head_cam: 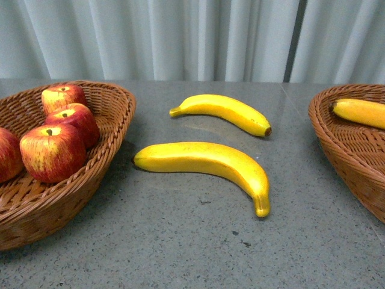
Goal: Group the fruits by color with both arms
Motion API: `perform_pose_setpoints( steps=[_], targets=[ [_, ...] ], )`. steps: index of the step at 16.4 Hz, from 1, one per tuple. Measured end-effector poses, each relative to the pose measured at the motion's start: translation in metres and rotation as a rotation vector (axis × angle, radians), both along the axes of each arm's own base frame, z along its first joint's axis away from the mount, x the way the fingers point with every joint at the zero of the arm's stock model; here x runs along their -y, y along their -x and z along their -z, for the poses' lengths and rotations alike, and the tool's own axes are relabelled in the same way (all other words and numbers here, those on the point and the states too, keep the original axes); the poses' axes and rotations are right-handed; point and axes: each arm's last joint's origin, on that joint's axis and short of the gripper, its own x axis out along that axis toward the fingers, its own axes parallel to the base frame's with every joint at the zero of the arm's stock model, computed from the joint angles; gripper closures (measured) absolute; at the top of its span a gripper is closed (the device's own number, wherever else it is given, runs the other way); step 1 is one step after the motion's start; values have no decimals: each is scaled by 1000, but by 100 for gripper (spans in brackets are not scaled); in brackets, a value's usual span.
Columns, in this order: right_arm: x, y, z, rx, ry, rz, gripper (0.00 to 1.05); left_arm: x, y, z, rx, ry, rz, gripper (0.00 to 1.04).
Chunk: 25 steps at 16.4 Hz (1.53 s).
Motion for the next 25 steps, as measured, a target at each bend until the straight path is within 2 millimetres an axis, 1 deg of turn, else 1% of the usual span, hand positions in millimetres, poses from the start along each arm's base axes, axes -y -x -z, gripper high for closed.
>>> perform_pose_setpoints(
  steps=[3,4,5,6,13,14,15,16,17,18,19,21,22,23,24,25],
  targets=[
    [0,0,0,0,0,0,7,0,3,0,2,0,0,103],
    [0,0,0,0,0,0,7,0,15,6,-37,0,-1,103],
    [0,0,0,0,0,0,7,0,16,4,-9,0,0,103],
    [0,0,0,0,0,0,7,0,16,4,-8,1,-1,100],
    [0,0,0,0,0,0,7,0,16,4,-9,1,0,15],
    [0,0,0,0,0,0,7,0,16,4,-9,1,0,5],
    [0,-1,-1,10,-21,-26,7,0,16,4,-9,1,0,8],
    [1,-8,-12,56,-148,-135,7,0,16,4,-9,1,0,7],
    [-1,-18,-21,49,-211,-163,7,0,16,4,-9,1,-1,7],
    [-5,-31,-35,54,-242,-214,7,0,16,4,-9,1,0,7],
    [-12,-46,-54,85,-246,-260,7,0,16,4,-10,1,0,7],
    [-27,-83,-91,158,-216,-326,7,0,16,4,-9,1,0,7],
    [-42,-114,-104,143,-186,-357,7,0,16,4,-9,1,0,7],
    [-54,-138,-105,87,-167,-373,7,0,16,4,-9,1,0,7],
    [-68,-162,-100,34,-142,-371,7,0,16,4,-9,1,0,7],
    [-89,-193,-88,-69,-92,-376,7,0,16,4,-9,1,0,7]
  ],
)
